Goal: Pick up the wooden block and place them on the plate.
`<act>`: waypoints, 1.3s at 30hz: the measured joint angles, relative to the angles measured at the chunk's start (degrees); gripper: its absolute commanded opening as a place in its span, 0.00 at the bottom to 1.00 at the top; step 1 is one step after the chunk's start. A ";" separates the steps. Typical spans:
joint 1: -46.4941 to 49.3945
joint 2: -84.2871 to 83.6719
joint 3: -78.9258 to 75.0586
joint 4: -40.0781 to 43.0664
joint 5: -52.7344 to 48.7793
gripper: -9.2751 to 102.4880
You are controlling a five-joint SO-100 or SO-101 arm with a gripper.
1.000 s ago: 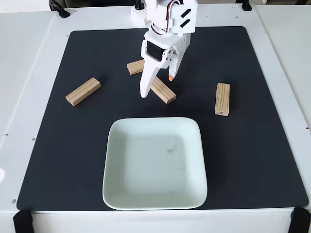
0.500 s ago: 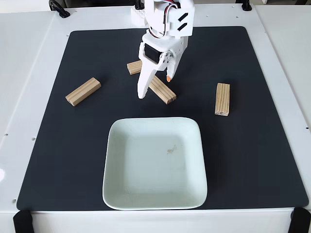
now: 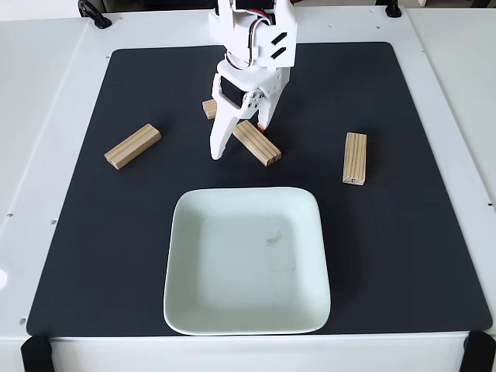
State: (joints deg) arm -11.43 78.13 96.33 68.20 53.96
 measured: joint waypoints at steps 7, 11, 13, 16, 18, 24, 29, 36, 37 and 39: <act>0.62 -0.88 -0.97 0.00 -0.09 0.44; 0.62 -0.88 -1.05 0.00 -0.09 0.44; 0.62 -0.88 -1.05 0.00 -0.09 0.39; 0.62 -0.88 -1.05 0.00 -0.09 0.25; 0.62 -0.88 -1.05 0.00 -0.09 0.15; 0.97 -0.88 -1.14 -0.79 0.09 0.09; 0.97 -0.88 -1.14 -0.79 0.09 0.08; 0.97 -0.88 -1.14 -0.79 0.00 0.08; 0.88 -0.44 -1.14 -0.79 0.00 0.08; 0.00 2.11 -1.05 -0.44 -0.18 0.08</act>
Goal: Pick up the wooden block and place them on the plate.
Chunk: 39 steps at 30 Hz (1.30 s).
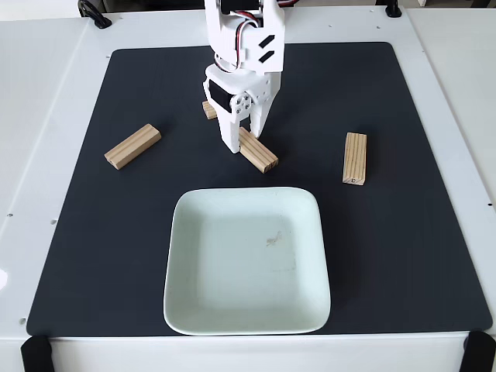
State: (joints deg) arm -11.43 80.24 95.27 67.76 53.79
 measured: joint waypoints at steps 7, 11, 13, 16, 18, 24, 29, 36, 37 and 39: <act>-2.29 20.74 3.08 0.62 -12.13 0.08; -1.85 29.27 3.08 0.62 -24.61 0.08; -1.41 29.71 2.37 0.62 -33.05 0.08; 0.26 27.33 -2.02 0.09 -44.56 0.08; 1.05 23.38 -7.29 -2.02 -49.48 0.08; 3.25 4.48 -30.41 -10.55 -51.94 0.08; 2.90 -11.25 -48.87 -11.51 -52.03 0.08; 2.11 -31.46 -69.52 -11.51 -52.03 0.08; 2.11 -34.10 -72.33 -11.51 -52.03 0.08; 2.11 -38.85 -77.34 -11.51 -52.47 0.08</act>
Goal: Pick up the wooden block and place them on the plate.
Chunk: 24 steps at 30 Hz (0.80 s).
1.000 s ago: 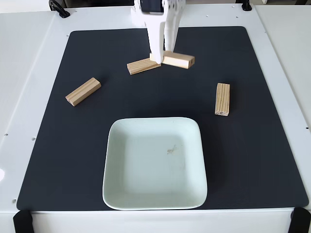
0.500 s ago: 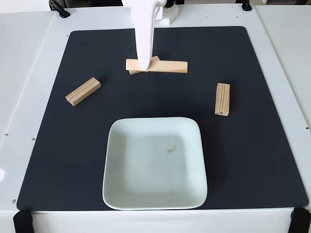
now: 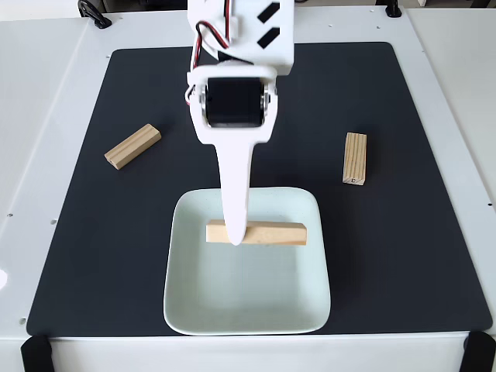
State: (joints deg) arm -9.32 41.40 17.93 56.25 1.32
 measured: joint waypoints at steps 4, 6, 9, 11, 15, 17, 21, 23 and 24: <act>0.00 -6.86 -5.45 0.00 -0.26 0.08; 0.00 -8.35 -5.80 0.00 -0.35 0.08; 0.00 -9.93 -6.06 0.00 -0.35 0.08; 0.09 -10.72 -6.15 0.00 -0.35 0.08; 0.18 -12.30 -6.86 0.00 -0.35 0.08; 0.18 -12.83 -6.86 -0.88 -0.35 0.08; 0.18 -13.36 -6.86 -4.92 -0.35 0.08; 0.18 -13.36 -6.86 -5.63 -0.35 0.08; 0.18 -13.36 -6.94 -5.63 -0.35 0.08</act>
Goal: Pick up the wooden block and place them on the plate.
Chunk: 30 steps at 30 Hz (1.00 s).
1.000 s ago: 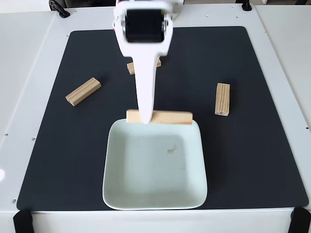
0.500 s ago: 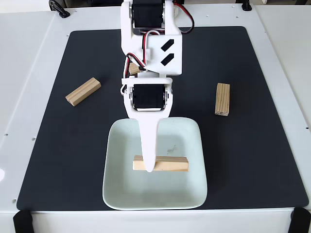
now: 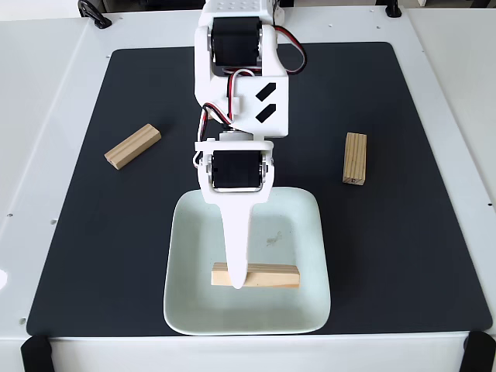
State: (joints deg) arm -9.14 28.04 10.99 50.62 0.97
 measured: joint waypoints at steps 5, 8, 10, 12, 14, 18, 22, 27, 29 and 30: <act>0.00 0.00 -0.18 -0.35 0.00 0.08; 0.00 0.00 -0.18 -0.35 0.00 0.08; 0.00 0.00 -0.18 -0.35 0.00 0.08; 0.00 0.00 -0.18 -0.35 0.00 0.08; 0.00 0.00 -0.18 -0.35 0.00 0.08; 0.00 -0.62 -0.18 -0.35 0.00 0.08; 0.44 -2.55 -0.79 -0.35 0.00 0.08; 0.88 -3.16 -2.37 -0.35 0.00 0.08; 0.88 -3.43 -2.55 -0.35 0.00 0.08; 0.88 -3.52 -2.55 -0.35 0.00 0.08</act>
State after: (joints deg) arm -8.26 24.52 8.44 50.27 0.97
